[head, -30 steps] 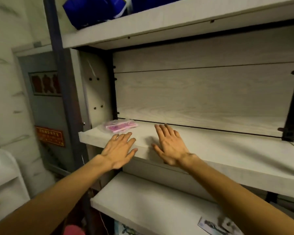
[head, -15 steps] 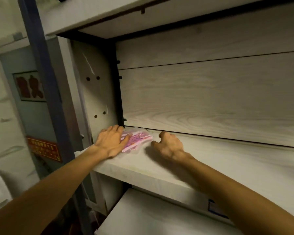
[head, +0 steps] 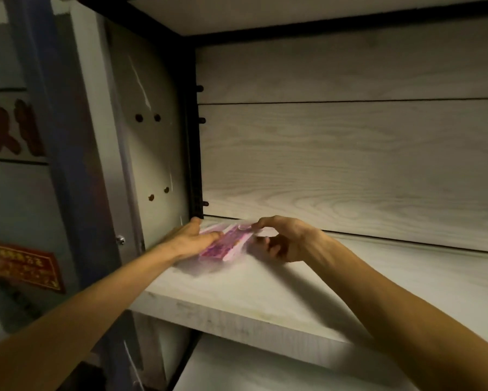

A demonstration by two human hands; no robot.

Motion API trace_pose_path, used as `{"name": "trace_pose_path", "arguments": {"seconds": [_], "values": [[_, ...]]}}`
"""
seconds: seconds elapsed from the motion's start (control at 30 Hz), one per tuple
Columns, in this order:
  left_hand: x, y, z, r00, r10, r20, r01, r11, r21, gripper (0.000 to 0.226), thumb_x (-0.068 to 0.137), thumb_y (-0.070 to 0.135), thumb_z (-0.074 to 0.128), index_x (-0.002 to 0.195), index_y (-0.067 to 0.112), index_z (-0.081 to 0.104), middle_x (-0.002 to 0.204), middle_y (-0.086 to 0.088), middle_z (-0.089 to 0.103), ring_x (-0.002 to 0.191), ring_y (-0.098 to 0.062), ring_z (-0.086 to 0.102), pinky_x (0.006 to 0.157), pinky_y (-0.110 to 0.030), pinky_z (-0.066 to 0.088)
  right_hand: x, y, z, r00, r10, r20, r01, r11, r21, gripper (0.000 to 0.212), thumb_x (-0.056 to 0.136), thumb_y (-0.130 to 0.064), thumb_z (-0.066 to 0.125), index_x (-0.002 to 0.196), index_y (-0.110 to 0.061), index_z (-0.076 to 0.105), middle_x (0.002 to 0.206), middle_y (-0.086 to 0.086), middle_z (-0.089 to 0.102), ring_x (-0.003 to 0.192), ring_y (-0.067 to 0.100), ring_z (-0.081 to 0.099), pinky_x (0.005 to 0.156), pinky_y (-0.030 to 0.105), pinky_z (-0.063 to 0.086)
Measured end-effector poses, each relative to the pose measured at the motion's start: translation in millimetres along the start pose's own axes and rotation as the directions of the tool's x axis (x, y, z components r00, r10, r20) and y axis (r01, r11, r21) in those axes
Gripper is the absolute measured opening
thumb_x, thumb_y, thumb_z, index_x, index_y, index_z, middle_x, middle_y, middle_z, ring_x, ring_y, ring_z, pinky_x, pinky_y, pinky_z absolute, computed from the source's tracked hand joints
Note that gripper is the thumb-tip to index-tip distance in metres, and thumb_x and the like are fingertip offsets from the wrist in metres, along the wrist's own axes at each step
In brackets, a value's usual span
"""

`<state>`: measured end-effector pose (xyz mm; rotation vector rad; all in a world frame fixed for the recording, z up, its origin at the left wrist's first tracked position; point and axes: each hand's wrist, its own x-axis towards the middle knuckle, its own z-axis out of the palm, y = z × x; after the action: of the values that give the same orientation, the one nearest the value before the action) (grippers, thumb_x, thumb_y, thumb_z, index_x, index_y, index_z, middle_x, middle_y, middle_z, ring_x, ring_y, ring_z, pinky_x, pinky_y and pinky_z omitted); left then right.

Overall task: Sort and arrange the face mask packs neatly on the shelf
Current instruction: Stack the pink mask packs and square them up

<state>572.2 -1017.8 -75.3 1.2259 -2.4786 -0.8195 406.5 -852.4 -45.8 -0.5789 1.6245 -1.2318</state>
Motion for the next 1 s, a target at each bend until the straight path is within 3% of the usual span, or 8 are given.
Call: {"name": "trace_pose_path", "arguments": {"seconds": [0.13, 0.23, 0.3, 0.4, 0.53, 0.67, 0.83, 1.0], "values": [[1.0, 9.0, -10.0, 0.983, 0.045, 0.179, 0.033, 0.912, -0.408, 0.041, 0.089, 0.049, 0.07, 0.113, 0.017, 0.069, 0.101, -0.004, 0.074, 0.086, -0.023, 0.072, 0.073, -0.035, 0.059, 3.6, 5.5, 0.3, 1.0, 0.001, 0.028, -0.001, 1.0, 0.016, 0.009, 0.087, -0.023, 0.069, 0.089, -0.023, 0.06, 0.063, -0.004, 0.054, 0.041, 0.007, 0.035, 0.034, 0.018, 0.021], [-0.6, 22.4, -14.1, 0.949, 0.145, 0.279, 0.025, 0.85, -0.526, 0.024, 0.09, 0.042, 0.072, 0.093, 0.018, 0.075, 0.079, -0.004, 0.076, 0.073, -0.022, 0.073, 0.065, -0.032, 0.06, 1.1, 16.5, -5.9, 0.994, -0.079, -0.081, 0.073, 0.995, -0.068, 0.022, 0.087, -0.026, 0.07, 0.072, -0.021, 0.055, 0.056, -0.004, 0.048, 0.04, 0.007, 0.035, 0.036, 0.018, 0.021], [0.0, 32.2, -10.9, 0.962, 0.149, 0.228, -0.004, 0.844, -0.537, 0.018, 0.089, 0.038, 0.073, 0.089, 0.02, 0.072, 0.073, 0.003, 0.076, 0.066, -0.015, 0.073, 0.059, -0.026, 0.057, -3.8, 21.6, -17.5, 0.963, -0.205, -0.174, 0.188, 0.976, -0.112, 0.016, 0.082, -0.024, 0.074, 0.082, -0.017, 0.06, 0.071, 0.005, 0.056, 0.049, 0.012, 0.043, 0.044, 0.023, 0.027], [4.6, 54.0, 2.9, 0.982, 0.127, 0.139, -0.033, 0.844, -0.535, 0.017, 0.087, 0.037, 0.074, 0.094, 0.022, 0.07, 0.09, 0.004, 0.077, 0.082, -0.012, 0.071, 0.076, -0.028, 0.055, -17.8, 24.1, -48.7, 0.912, -0.316, -0.261, 0.302, 0.949, -0.093, 0.02, 0.078, -0.018, 0.076, 0.095, -0.01, 0.069, 0.089, 0.01, 0.069, 0.074, 0.02, 0.06, 0.06, 0.028, 0.044], [0.7, 88.6, 21.4, 0.978, 0.178, 0.106, -0.111, 0.883, -0.456, 0.045, 0.081, 0.043, 0.079, 0.114, 0.023, 0.057, 0.101, 0.002, 0.071, 0.084, -0.011, 0.069, 0.059, -0.022, 0.053, -42.3, 27.1, -97.6, 0.872, -0.448, -0.198, 0.448, 0.893, -0.05, 0.025, 0.081, -0.008, 0.072, 0.105, -0.008, 0.071, 0.099, 0.014, 0.076, 0.084, 0.023, 0.074, 0.075, 0.031, 0.059], [-6.6, 127.6, 45.6, 0.907, 0.381, 0.181, -0.172, 0.726, -0.665, 0.035, 0.088, 0.023, 0.076, 0.121, 0.014, 0.066, 0.101, -0.01, 0.079, 0.093, -0.029, 0.076, 0.088, -0.043, 0.061, -70.4, 27.8, -132.6, 0.791, -0.588, -0.168, 0.581, 0.808, -0.095, 0.038, 0.08, -0.004, 0.073, 0.114, -0.02, 0.067, 0.105, 0.011, 0.076, 0.096, 0.027, 0.073, 0.078, 0.032, 0.06], [-12.3, 168.8, 69.1, 0.891, 0.45, 0.055, -0.269, 0.621, -0.736, 0.026, 0.087, 0.006, 0.075, 0.112, 0.007, 0.072, 0.1, -0.015, 0.078, 0.09, -0.03, 0.074, 0.092, -0.047, 0.059, -93.7, 24.4, -165.7, 0.752, -0.624, -0.212, 0.601, 0.781, -0.168, 0.048, 0.076, -0.005, 0.079, 0.118, -0.021, 0.066, 0.108, 0.01, 0.075, 0.102, 0.029, 0.072, 0.09, 0.043, 0.059], [-7.2, 178.3, 87.6, 0.864, 0.501, 0.042, -0.319, 0.61, -0.726, 0.039, 0.082, 0.0, 0.078, 0.119, 0.001, 0.065, 0.103, -0.013, 0.078, 0.092, -0.027, 0.075, 0.084, -0.041, 0.062, -101.7, 21.6, -188.1, 0.594, -0.654, -0.469, 0.623, 0.743, -0.246, 0.07, 0.062, -0.04, 0.09, 0.125, -0.027, 0.062, 0.116, -0.007, 0.07, 0.102, 0.013, 0.071, 0.078, 0.027, 0.058]]}}
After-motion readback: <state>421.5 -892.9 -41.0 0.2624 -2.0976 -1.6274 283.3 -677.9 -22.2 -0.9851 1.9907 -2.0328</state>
